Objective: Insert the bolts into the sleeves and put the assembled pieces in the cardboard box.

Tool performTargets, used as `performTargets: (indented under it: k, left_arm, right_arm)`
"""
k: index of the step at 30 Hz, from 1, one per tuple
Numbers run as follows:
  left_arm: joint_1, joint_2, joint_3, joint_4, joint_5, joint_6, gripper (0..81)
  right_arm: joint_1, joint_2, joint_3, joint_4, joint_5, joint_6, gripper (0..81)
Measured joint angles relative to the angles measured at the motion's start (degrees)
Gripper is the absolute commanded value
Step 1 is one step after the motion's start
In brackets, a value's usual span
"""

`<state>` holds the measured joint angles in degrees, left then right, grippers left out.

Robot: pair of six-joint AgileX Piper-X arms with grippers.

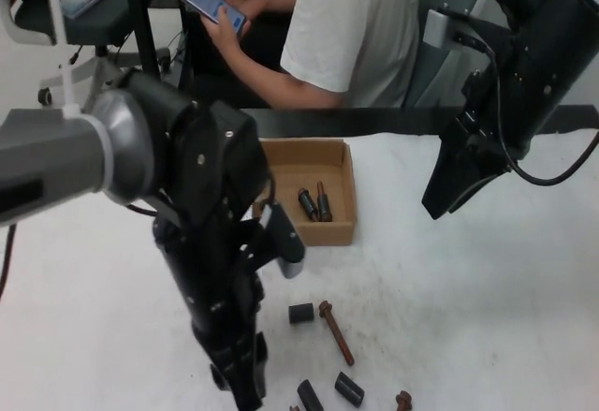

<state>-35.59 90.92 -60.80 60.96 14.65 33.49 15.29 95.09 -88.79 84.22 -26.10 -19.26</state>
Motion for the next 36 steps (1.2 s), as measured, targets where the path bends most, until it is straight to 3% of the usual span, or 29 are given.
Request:
performTargets:
  k: [12, 20, 36]
  left_arm:
    - [-1.42, 0.00, -0.05, -2.53, -0.22, 0.00, 44.8]
    - [-2.22, 0.00, 1.96, -4.11, 3.59, -1.97, 44.8]
    - [-6.88, 0.00, 6.62, -13.49, -7.18, -1.78, 44.8]
  right_arm:
    - [0.00, 0.00, 0.00, 0.00, 0.00, 0.41, 35.7]
    - [0.00, 0.00, 0.00, 0.00, 0.00, 0.99, 35.7]
    - [0.00, 0.00, 0.00, 0.00, -1.85, 1.33, 35.1]
